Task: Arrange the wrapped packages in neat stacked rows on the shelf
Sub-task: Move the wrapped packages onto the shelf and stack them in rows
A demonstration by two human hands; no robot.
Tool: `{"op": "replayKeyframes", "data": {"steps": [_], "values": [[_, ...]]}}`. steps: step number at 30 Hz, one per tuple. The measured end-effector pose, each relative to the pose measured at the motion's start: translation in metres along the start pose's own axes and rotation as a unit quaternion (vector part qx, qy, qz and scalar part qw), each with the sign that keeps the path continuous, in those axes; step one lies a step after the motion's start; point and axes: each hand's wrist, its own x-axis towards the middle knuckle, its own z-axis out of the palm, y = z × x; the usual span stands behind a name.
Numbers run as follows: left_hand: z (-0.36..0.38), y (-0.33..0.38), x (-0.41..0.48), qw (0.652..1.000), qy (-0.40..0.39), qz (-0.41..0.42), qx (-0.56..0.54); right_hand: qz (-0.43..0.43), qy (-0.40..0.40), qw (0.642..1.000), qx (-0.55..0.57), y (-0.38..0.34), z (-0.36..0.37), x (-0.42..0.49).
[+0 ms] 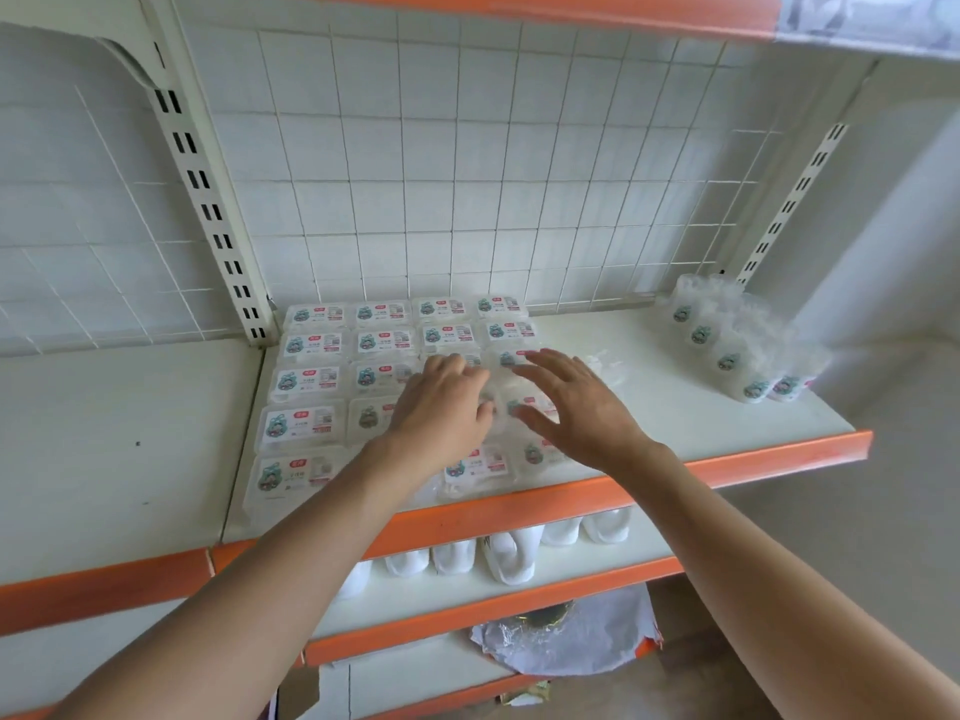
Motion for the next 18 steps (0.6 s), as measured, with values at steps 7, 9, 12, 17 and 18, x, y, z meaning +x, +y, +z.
{"op": "replayKeyframes", "data": {"steps": [7, 9, 12, 17, 18], "values": [[0.017, 0.059, 0.034, 1.000, 0.006, 0.008, 0.003, -0.005, 0.075, 0.997, 0.024, 0.043, -0.023, -0.011], [0.021, 0.079, 0.043, 1.000, 0.018, -0.006, -0.010, -0.046, 0.123, 0.991, 0.027, 0.057, -0.026, -0.013], [0.030, 0.110, 0.055, 1.000, 0.018, -0.022, -0.008, -0.003, 0.153, 0.988, 0.024, 0.093, -0.034, -0.013], [0.046, 0.152, 0.077, 0.997, -0.002, -0.069, -0.039, 0.062, 0.039, 0.994, 0.085, 0.135, -0.048, -0.013], [0.051, 0.158, 0.080, 0.996, -0.007, -0.079, -0.050, 0.055, 0.027, 0.995, 0.083, 0.137, -0.051, -0.013]]}}
